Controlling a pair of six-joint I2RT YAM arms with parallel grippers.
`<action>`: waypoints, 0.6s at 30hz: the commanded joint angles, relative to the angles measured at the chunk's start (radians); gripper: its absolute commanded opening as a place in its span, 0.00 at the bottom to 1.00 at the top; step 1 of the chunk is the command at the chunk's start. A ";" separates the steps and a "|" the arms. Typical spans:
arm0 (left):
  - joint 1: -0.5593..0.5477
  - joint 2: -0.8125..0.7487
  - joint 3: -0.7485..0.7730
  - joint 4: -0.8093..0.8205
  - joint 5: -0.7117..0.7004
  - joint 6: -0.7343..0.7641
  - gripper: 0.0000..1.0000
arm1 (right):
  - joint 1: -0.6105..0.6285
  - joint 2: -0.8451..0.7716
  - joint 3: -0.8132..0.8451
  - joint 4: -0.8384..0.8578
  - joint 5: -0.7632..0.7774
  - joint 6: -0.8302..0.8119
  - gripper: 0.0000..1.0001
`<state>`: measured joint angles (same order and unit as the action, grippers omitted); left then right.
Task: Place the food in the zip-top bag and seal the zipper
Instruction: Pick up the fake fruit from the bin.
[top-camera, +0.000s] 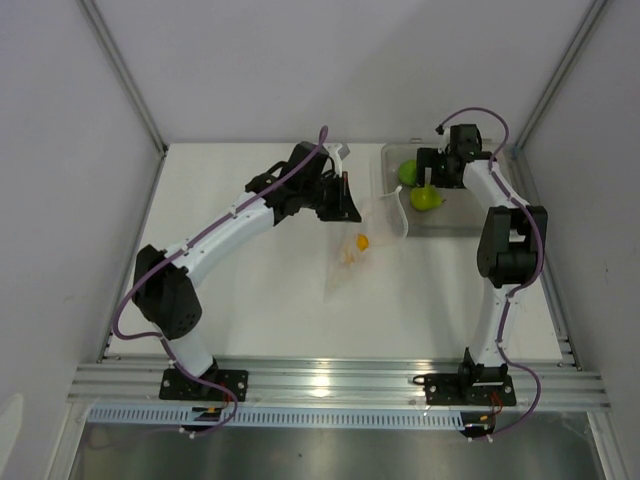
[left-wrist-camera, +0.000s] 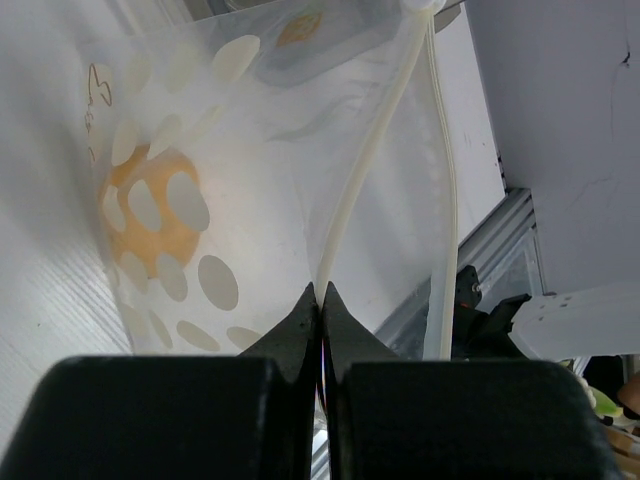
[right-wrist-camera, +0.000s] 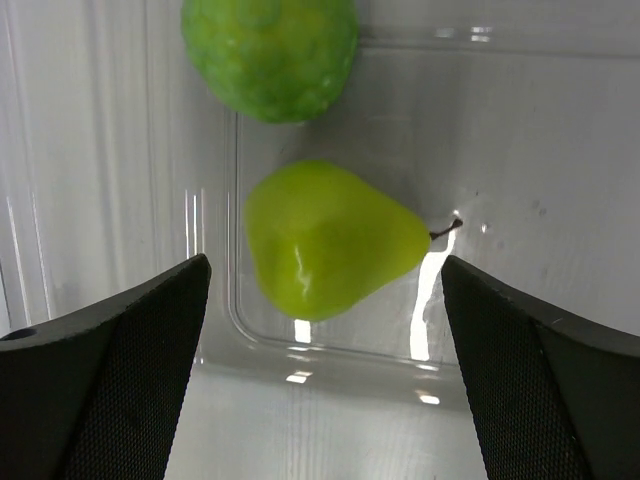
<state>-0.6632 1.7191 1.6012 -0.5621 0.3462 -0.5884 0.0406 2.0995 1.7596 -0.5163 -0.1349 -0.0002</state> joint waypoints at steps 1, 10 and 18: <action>0.001 -0.056 -0.007 0.057 0.043 -0.030 0.01 | 0.007 0.037 0.072 0.038 0.001 -0.067 0.99; 0.004 -0.050 0.000 0.019 0.013 0.001 0.01 | 0.027 0.140 0.187 -0.039 -0.072 -0.133 0.99; 0.004 -0.044 -0.007 0.030 0.025 -0.001 0.01 | 0.031 0.148 0.135 -0.070 -0.123 -0.086 0.99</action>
<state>-0.6632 1.7191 1.5967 -0.5552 0.3519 -0.5941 0.0677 2.2333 1.8950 -0.5655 -0.2249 -0.1051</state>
